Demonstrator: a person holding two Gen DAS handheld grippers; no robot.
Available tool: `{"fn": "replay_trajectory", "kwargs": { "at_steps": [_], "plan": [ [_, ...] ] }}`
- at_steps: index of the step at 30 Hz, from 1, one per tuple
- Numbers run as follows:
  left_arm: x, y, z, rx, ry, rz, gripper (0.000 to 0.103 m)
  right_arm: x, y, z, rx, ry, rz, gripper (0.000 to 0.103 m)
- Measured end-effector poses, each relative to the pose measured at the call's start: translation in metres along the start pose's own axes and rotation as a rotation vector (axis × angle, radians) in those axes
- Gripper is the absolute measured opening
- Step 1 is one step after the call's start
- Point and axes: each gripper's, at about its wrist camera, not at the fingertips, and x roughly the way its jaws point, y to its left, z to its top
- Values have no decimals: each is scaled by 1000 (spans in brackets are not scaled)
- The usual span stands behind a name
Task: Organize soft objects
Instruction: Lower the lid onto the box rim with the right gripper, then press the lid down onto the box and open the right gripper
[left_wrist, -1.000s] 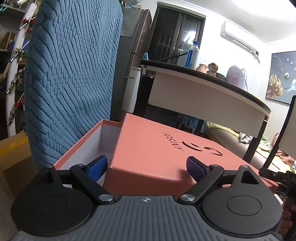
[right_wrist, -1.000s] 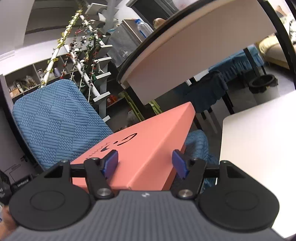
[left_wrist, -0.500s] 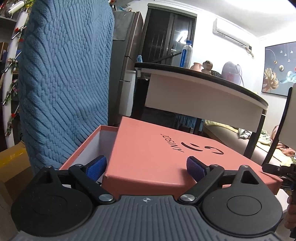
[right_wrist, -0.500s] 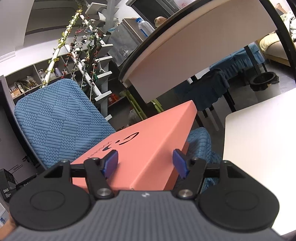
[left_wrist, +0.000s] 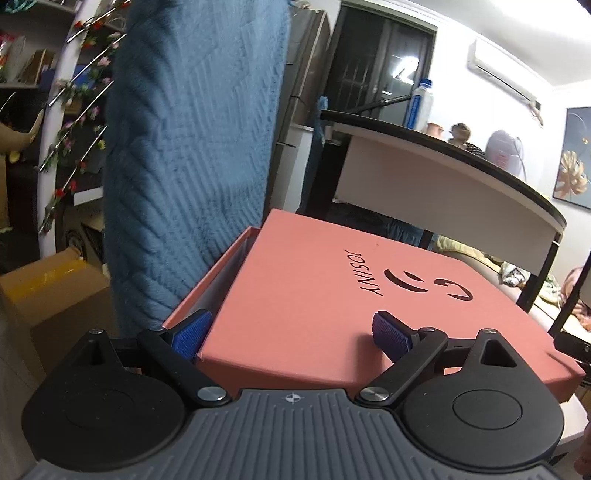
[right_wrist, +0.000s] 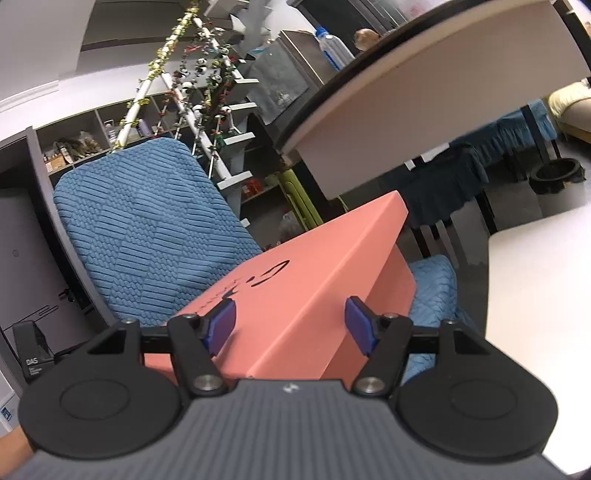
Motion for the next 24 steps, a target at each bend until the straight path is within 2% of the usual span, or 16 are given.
{"fn": "replay_trajectory", "kwargs": {
  "at_steps": [6, 11, 24],
  "plan": [
    [-1, 7, -1, 30, -11, 40, 94, 10, 9, -8, -16, 47, 2, 67],
    [3, 8, 0, 54, -19, 43, 94, 18, 9, -14, -7, 71, -1, 67],
    [5, 10, -1, 69, -49, 82, 95, 26, 13, -13, -16, 45, 7, 67]
  ]
}}
